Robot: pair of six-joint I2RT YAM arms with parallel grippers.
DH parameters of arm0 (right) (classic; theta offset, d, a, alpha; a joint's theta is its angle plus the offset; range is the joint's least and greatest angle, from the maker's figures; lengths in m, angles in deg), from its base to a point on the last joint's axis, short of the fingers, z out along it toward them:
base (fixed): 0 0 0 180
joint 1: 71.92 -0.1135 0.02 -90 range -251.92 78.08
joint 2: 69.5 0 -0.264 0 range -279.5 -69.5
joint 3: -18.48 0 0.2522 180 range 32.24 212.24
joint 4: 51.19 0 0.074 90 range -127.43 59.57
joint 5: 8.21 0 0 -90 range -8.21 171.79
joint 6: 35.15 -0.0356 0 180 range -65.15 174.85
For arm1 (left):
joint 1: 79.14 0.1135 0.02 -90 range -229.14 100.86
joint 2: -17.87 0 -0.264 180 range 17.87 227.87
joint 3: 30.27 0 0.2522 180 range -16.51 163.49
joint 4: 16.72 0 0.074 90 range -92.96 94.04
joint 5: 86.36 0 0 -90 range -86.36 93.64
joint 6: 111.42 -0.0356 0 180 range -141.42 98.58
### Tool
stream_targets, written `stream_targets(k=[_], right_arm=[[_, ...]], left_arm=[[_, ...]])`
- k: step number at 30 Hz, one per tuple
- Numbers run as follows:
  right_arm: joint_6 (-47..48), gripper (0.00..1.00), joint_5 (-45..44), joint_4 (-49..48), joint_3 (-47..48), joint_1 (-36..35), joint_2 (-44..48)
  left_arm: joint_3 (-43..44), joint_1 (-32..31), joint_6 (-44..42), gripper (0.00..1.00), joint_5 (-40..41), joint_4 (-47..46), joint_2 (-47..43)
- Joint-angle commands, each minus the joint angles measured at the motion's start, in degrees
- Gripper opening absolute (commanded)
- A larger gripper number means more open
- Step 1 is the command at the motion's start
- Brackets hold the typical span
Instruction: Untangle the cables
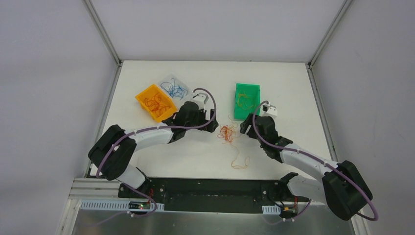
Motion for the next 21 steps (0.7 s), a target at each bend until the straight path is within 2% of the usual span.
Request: stream_targets(k=[1, 3, 9, 18, 21], right_arm=[[-0.9, 0.72, -3.4, -0.1, 2.6, 0.1, 0.6], [-1.2, 0.72, -4.4, 0.9, 2.7, 0.2, 1.0], [-1.3, 0.69, -4.1, 2.3, 1.6, 0.2, 3.5], [2.4, 0.67, 6.2, -2.9, -2.2, 0.1, 9.1], [2.1, 0.66, 8.1, -3.1, -2.9, 0.1, 9.0]], left_arm=[[5.6, -1.5, -5.8, 0.97, -6.8, 1.5, 3.7], [7.6, -2.0, -7.7, 0.94, -10.2, 3.2, 5.8], [13.3, -4.6, -10.2, 0.88, -11.9, 8.5, 11.4], [17.0, -4.9, -8.5, 0.83, -14.3, 10.7, 16.0], [19.1, -5.0, -7.6, 0.75, -14.8, 12.5, 18.1]])
